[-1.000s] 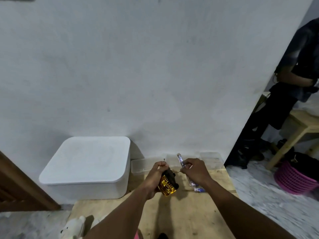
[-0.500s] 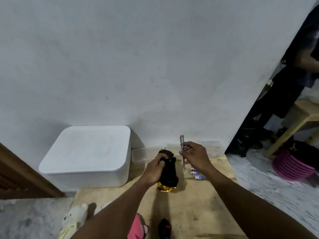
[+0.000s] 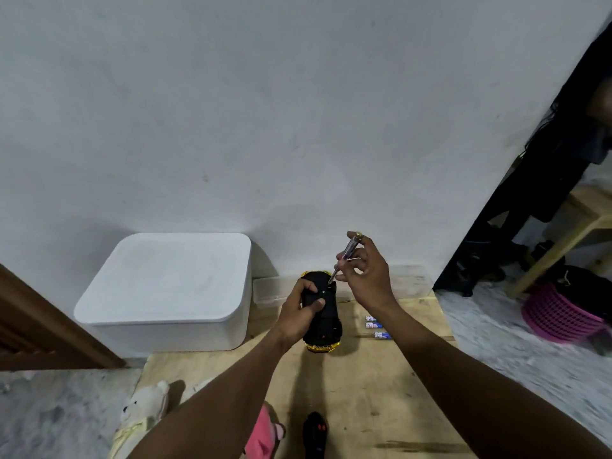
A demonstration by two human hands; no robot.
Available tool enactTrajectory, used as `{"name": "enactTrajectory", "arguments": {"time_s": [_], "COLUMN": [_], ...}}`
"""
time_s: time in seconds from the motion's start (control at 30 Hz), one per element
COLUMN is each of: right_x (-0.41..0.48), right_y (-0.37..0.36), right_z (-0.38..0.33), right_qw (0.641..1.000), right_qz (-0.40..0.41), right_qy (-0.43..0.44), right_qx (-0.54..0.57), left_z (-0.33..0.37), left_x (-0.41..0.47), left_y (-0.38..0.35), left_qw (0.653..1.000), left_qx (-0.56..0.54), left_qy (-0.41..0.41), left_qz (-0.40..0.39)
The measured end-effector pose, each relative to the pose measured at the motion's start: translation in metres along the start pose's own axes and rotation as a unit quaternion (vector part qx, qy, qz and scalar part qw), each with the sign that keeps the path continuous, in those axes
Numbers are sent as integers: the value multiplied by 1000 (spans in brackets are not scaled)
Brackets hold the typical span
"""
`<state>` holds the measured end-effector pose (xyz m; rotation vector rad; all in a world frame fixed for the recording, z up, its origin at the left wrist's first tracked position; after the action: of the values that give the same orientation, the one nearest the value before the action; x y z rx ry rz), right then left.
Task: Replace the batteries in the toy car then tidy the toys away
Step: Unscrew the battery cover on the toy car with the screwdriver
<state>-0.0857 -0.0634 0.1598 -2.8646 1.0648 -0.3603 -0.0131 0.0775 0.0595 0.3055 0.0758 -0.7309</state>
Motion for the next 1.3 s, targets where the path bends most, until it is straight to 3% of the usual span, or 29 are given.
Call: {"name": "enactTrajectory", "arguments": {"time_s": [0.63,1.3], "right_x": [-8,-19], "right_y": [-6,-12], "right_z": [-3,-4], "right_qw": [1000,997], "right_qz": [-8,-15], "right_qy": [15,20], "right_qx": [-22,-74], "left_z": [4,3], "left_x": [0,-4], "left_y": [5,5], "left_qw": [997,997], "left_qx": [55,56], "left_qy": [-34,-49], "left_qz": [40,26]}}
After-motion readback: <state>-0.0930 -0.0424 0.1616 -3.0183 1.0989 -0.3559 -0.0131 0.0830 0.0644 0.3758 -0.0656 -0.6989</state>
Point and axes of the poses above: each hand's wrist, its own x-axis towards the middle knuckle, its own y-axis out of the back of the hand, z = x × y, the point moved 10 cm from there along x, towards the middle knuckle, and after that the axes turned 14 degrees about x, right-handed, at the moved point
